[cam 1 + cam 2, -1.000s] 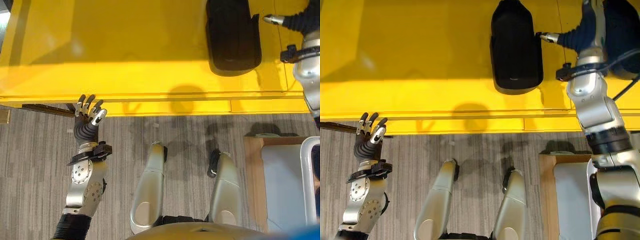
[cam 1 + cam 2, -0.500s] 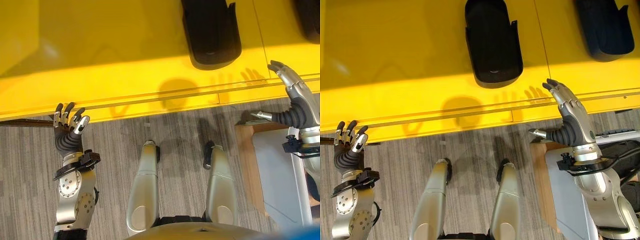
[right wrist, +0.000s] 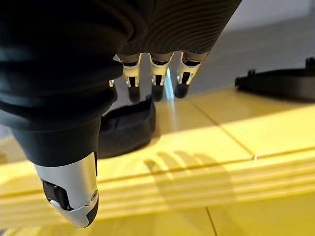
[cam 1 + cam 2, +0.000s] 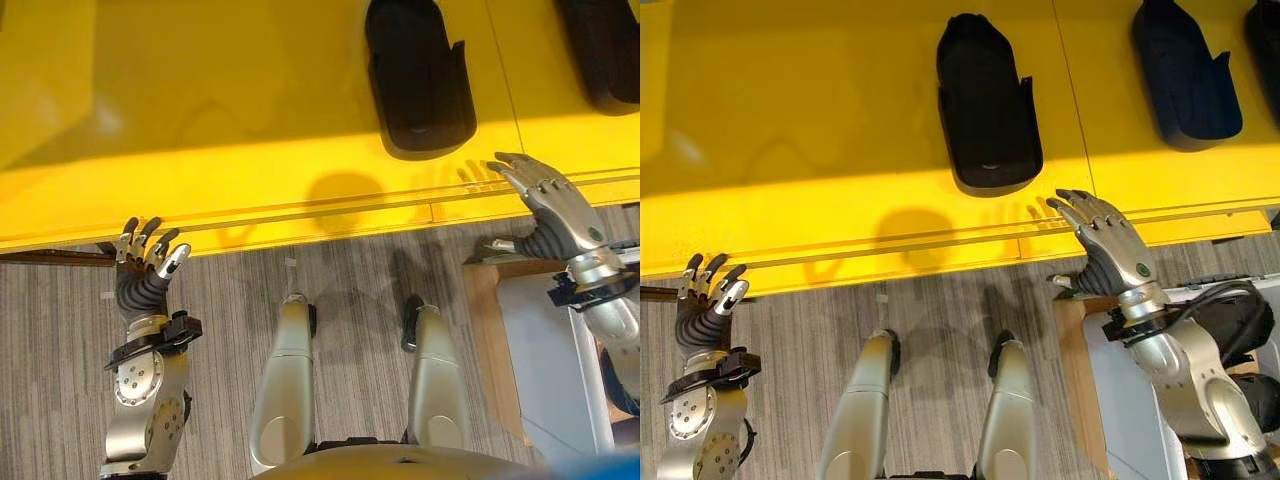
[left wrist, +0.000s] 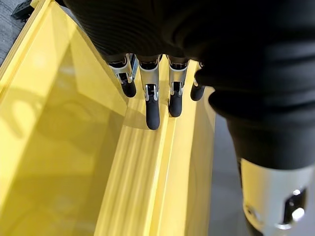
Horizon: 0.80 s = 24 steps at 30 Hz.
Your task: Move parts from the plastic box to the shelf.
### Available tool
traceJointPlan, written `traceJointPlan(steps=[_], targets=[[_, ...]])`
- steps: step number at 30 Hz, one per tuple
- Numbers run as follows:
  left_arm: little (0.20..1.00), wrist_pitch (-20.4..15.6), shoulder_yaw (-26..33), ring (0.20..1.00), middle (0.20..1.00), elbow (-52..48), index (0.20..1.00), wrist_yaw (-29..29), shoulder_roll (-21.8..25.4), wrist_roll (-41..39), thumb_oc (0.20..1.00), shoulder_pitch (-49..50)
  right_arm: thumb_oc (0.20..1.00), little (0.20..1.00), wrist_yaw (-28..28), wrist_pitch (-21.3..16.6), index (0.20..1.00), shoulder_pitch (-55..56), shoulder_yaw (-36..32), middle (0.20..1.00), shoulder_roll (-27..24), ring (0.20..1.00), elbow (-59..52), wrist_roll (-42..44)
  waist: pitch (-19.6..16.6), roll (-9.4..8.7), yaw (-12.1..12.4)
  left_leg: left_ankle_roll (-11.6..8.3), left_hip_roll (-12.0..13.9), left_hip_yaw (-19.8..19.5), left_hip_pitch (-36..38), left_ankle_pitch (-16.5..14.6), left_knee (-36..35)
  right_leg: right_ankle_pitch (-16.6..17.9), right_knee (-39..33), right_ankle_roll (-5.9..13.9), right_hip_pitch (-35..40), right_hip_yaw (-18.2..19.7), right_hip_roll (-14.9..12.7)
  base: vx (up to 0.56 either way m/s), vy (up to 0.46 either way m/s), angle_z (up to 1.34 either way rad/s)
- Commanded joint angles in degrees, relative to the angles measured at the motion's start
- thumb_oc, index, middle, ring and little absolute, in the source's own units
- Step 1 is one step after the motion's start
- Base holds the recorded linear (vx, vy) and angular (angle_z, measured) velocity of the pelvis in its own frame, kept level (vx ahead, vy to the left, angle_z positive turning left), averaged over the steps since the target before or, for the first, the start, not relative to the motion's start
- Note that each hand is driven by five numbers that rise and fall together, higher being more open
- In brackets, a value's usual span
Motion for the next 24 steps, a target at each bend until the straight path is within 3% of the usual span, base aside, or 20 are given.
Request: traceJointPlan(steps=[1, 7, 9, 11, 24], targets=[[1.000, 0.27, -5.20, 1.000, 1.000, 1.56, 1.000, -2.16, 1.53, 2.07, 1.000, -3.48, 1.000, 1.000, -0.11, 0.90, 1.000, -5.86, 3.29, 1.000, 0.31, 1.000, 1.53, -2.65, -0.47, 1.34, -0.37, 3.04, -0.06, -1.92, -0.55, -1.85, -1.46, -10.06, 5.64, -5.45, 6.14, -2.01, 1.09, 0.00, 0.000, 0.00], [1.000, 0.07, -5.15, 1.000, 1.000, 2.12, 1.000, -1.56, 1.90, 2.43, 1.000, -6.66, 1.000, 1.000, 1.40, 2.95, 1.000, -16.46, 12.46, 1.000, 3.18, 1.000, 8.14, -3.23, 0.00, 0.93, 0.29, 3.03, -0.31, -1.87, -0.24, -1.87, -1.50, -10.13, 5.89, -5.70, 6.18, -1.94, 1.05, -0.01, 0.007, 0.03], [1.000, 0.17, -5.16, 1.000, 1.000, 2.16, 1.000, -1.45, 1.78, 2.57, 1.000, -7.33, 1.000, 1.000, 1.74, 3.43, 1.000, -18.24, 13.96, 1.000, 4.25, 1.000, 9.77, -2.93, 0.46, 0.94, 0.40, 3.21, -0.39, -1.65, -0.84, -0.31, -1.92, -9.01, 5.77, -6.05, 5.58, -2.32, 0.81, -0.09, 0.011, 0.02], [1.000, 0.25, -5.17, 1.000, 1.000, 2.20, 1.000, -1.67, 1.63, 2.73, 1.000, -7.82, 1.000, 1.000, 2.67, 3.87, 1.000, -19.31, 15.71, 1.000, 5.37, 1.000, 12.07, -2.80, 0.35, 0.89, 0.57, 3.01, -0.47, -1.92, -0.26, -1.47, -1.90, -10.06, 5.87, -5.88, 6.20, -1.88, 0.99, 0.08, -0.023, 0.02], [1.000, 0.26, -4.21, 1.000, 1.000, 2.02, 1.000, -2.02, 1.25, 3.25, 1.000, -8.67, 1.000, 1.000, 4.13, 4.79, 1.000, -20.68, 17.35, 1.000, 7.49, 1.000, 15.70, -3.74, 0.89, 0.98, 0.54, 3.28, -0.47, -1.52, -1.06, -0.20, -1.85, -9.05, 6.08, -6.24, 5.12, -1.96, 0.86, -0.01, 0.003, 0.00]])
